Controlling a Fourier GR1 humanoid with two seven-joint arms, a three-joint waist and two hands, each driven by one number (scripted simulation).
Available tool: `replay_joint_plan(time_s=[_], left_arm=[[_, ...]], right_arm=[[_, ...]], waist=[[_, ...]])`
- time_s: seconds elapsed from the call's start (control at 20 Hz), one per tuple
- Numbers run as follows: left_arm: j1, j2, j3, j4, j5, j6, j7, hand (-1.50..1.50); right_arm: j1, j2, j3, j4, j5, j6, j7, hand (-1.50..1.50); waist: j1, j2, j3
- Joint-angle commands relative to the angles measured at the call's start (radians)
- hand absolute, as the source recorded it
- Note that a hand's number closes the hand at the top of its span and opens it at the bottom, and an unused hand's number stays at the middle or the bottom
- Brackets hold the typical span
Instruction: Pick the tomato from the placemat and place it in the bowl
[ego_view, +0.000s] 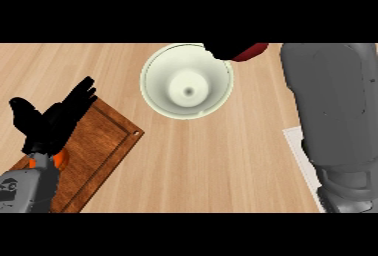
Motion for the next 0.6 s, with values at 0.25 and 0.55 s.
replay_joint_plan(time_s=[0.25,0.55], left_arm=[[0.011,0.0,0.003,0.02,0.002,-0.022,-0.05,0.0],[-0.027,-0.003,-0.003,-0.002,0.002,-0.009,-0.012,0.0]], right_arm=[[-0.079,0.078,0.053,0.391,0.149,-0.314,-0.099,1.5],[-0.176,0.113,0.017,0.686,0.13,-0.433,-0.188,1.5]], waist=[[0.018,0.008,0.0],[0.05,0.02,-0.001]])
